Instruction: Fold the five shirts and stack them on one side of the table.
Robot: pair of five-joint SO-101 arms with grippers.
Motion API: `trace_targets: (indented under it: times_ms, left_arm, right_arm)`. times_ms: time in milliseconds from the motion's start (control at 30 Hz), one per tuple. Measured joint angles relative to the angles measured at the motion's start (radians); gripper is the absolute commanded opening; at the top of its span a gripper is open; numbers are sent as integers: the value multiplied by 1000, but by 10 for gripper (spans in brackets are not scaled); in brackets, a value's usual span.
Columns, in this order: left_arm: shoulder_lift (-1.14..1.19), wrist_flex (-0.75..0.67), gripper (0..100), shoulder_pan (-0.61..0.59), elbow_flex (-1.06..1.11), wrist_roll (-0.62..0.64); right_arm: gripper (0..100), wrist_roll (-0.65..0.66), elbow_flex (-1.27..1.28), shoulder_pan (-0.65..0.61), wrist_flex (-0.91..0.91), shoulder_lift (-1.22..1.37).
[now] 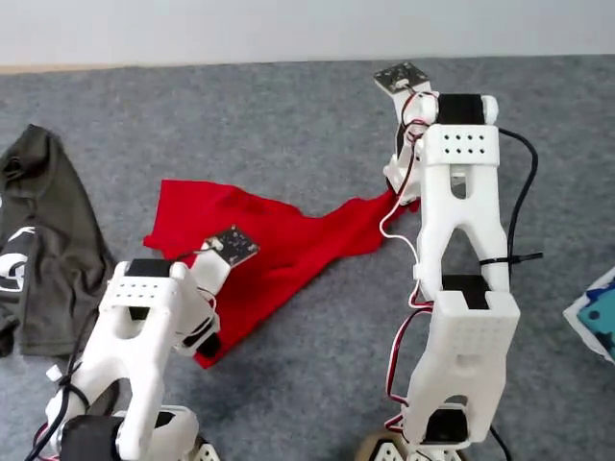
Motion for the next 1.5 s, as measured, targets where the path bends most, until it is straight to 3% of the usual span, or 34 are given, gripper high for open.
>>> trace_targets:
  times_ms: [467, 833, 967, 1167, 1333, 1500]
  left_arm:
    - [2, 60, 196, 34, 9, -3]
    - [2, -31, 189, 34, 52, -3]
    - [58, -55, 123, 28, 49, -3]
    - [261, -2, 0, 29, -95, -6]
    - [397, 68, 2, 31, -226, 2]
    - [356, 114, 2, 29, -273, 20]
  right_arm:
    - [11, 0, 0, 0, 2, 0]
    - [11, 0, 0, 0, 2, 0]
    - [11, 0, 0, 0, 2, 0]
    - [11, 0, 0, 0, 2, 0]
    - [11, 0, 0, 0, 2, 0]
    - [11, 0, 0, 0, 2, -17]
